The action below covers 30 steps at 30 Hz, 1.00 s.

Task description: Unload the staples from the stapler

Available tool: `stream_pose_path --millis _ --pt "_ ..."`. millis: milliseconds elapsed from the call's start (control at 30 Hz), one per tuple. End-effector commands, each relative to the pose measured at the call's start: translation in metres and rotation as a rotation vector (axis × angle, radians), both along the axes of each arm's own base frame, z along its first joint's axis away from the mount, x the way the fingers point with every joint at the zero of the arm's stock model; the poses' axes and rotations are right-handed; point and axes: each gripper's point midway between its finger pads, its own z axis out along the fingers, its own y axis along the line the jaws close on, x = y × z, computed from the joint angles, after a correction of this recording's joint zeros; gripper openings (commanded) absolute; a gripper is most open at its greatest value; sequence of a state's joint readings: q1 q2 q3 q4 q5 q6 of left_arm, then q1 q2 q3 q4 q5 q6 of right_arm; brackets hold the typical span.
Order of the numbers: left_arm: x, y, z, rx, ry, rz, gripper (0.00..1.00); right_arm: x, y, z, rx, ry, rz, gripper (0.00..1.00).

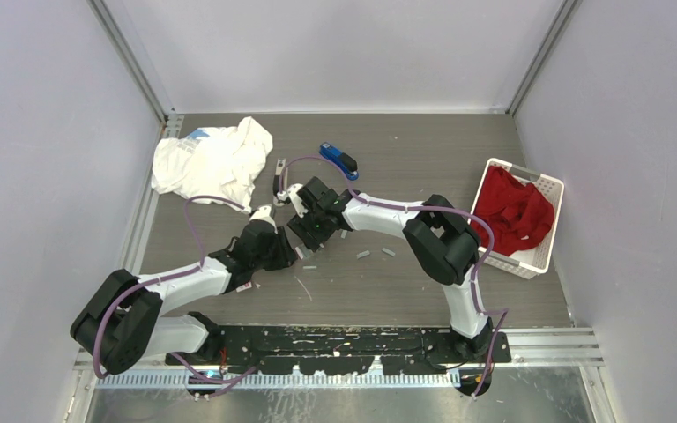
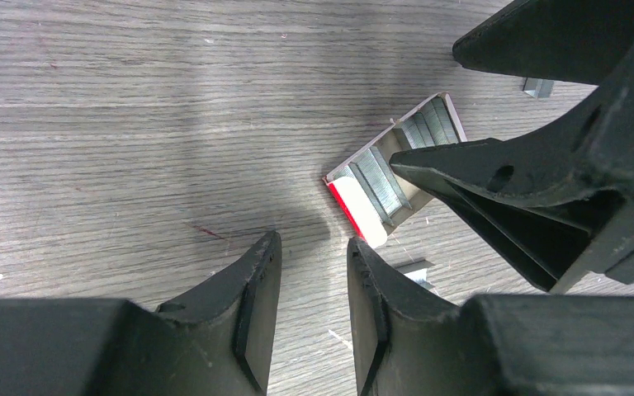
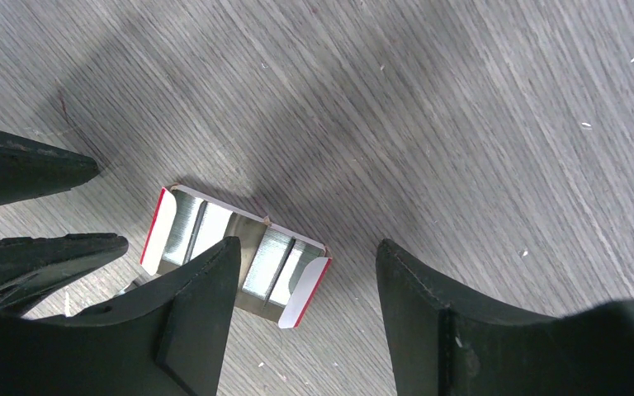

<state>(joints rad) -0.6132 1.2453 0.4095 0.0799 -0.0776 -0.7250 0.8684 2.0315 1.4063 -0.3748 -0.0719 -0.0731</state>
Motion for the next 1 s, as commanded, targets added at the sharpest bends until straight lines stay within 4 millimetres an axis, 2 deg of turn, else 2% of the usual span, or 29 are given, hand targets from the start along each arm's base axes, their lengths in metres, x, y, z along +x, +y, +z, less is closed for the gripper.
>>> stream_pose_path --millis 0,567,967 --pt "-0.002 0.001 0.002 0.007 0.008 -0.008 0.36 -0.006 0.002 0.011 0.018 -0.001 0.016 0.66" --pt "-0.001 0.002 0.004 0.014 0.003 -0.01 0.36 -0.006 -0.005 0.013 0.006 -0.015 0.004 0.66" --pt "-0.002 0.002 0.004 0.013 0.003 -0.009 0.36 -0.017 -0.001 0.013 0.031 0.03 0.038 0.67"
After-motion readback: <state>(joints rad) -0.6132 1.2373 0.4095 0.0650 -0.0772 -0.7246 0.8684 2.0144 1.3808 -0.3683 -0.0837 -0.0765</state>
